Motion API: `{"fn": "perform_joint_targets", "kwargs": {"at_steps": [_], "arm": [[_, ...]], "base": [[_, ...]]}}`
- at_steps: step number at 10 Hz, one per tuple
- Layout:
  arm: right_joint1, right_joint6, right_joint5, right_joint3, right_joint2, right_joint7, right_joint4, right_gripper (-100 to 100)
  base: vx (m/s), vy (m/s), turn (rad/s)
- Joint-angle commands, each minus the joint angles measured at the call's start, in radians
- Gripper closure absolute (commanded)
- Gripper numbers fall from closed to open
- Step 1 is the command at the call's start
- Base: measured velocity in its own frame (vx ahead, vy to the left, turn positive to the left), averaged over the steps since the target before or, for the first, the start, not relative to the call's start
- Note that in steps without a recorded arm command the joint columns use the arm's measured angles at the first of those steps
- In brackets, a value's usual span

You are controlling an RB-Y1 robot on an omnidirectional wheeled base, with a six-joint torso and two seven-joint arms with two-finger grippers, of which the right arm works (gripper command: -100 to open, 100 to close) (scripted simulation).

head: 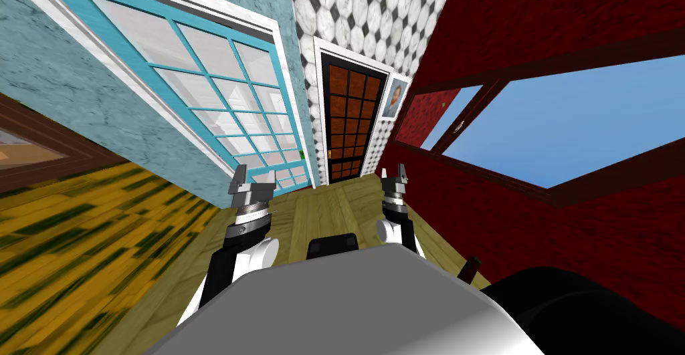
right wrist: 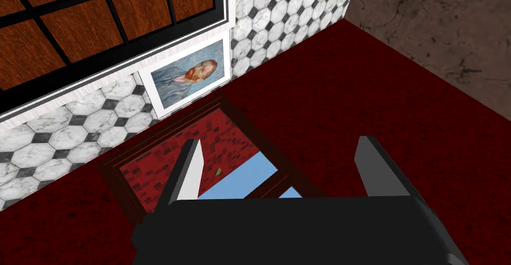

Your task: Pull the door open

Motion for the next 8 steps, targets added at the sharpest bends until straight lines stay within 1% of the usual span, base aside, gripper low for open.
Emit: {"fn": "perform_joint_targets", "kwargs": {"at_steps": [1,2,4,5,8], "arm": [[-0.006,-0.01,-0.014,-0.004,-0.014,-0.03,0.032,-100],[-0.01,-0.016,-0.023,-0.006,-0.022,-0.048,0.052,-100],[-0.017,-0.027,-0.039,-0.01,-0.034,-0.082,0.088,-100],[-0.023,-0.036,-0.052,-0.014,-0.043,-0.109,0.116,-100],[-0.033,-0.051,-0.074,-0.019,-0.057,-0.155,0.166,-100]], "base": [[0.075,-0.092,0.163],[0.156,0.026,0.219],[0.148,0.038,0.137],[0.151,0.02,0.178],[0.105,-0.011,0.125]]}}
